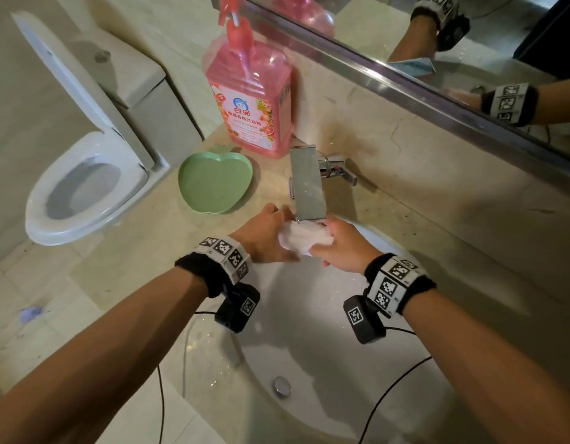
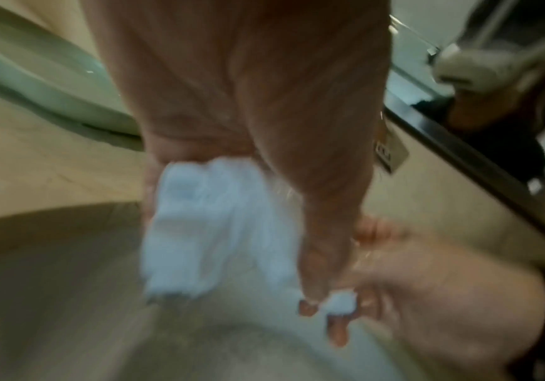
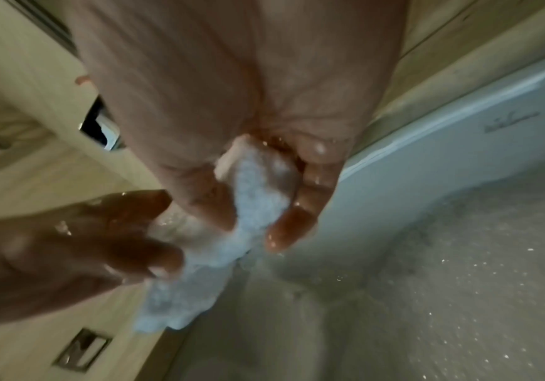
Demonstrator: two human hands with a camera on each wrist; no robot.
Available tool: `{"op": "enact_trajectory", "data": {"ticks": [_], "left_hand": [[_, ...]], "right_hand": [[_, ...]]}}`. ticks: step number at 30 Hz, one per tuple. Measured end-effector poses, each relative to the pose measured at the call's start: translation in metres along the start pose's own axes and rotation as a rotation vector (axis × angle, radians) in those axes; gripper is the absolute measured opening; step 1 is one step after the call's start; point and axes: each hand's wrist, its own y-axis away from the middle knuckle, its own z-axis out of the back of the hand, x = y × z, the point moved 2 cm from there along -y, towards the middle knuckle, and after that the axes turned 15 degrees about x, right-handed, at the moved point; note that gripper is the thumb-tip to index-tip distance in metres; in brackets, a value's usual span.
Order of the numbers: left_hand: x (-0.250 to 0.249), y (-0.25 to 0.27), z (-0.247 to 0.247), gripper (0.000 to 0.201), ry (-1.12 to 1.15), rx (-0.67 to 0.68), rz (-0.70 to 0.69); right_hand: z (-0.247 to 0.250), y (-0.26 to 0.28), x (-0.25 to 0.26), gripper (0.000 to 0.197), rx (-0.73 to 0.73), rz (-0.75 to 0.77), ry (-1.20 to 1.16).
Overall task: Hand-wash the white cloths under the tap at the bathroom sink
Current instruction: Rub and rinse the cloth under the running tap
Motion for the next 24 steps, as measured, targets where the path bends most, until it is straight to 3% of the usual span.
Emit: {"op": "enact_trajectory", "data": {"ticks": [3, 6, 9, 12, 13, 17, 18, 21, 24], "left_hand": [[0.009, 0.005, 0.004, 0.068, 0.277, 0.177, 0.141], [0.014, 0.005, 0.007, 0.067, 0.382, 0.240, 0.224], [0.004, -0.001, 0.005, 0.068, 0.266, 0.247, 0.264], [-0.005, -0.007, -0.001, 0.059, 0.063, 0.175, 0.255], [-0.008, -0.008, -0.003, 0.055, 0.015, 0.146, 0.238], [-0.020, -0.011, -0.008, 0.032, -0.177, -0.040, 0.145], [-0.024, -0.012, -0.008, 0.025, -0.214, -0.064, 0.139], [-0.031, -0.018, -0.008, 0.020, -0.304, -0.077, 0.095], [-0.033, -0.025, -0.008, 0.013, -0.194, -0.054, 0.161]], "right_hand": [[-0.010, -0.006, 0.010, 0.035, -0.079, 0.186, 0.106], [-0.015, -0.005, 0.018, 0.044, -0.176, 0.321, 0.070], [-0.012, -0.003, 0.024, 0.044, -0.253, 0.263, 0.080], [-0.002, 0.001, 0.031, 0.046, -0.154, 0.299, 0.038], [0.003, 0.002, 0.031, 0.052, -0.075, 0.255, 0.005], [0.020, 0.001, 0.013, 0.088, 0.149, -0.157, -0.168], [0.020, 0.000, 0.011, 0.082, 0.174, -0.204, -0.145], [0.013, -0.007, 0.010, 0.035, 0.181, -0.163, 0.041], [0.007, -0.014, 0.010, 0.035, 0.157, -0.097, 0.221]]}}
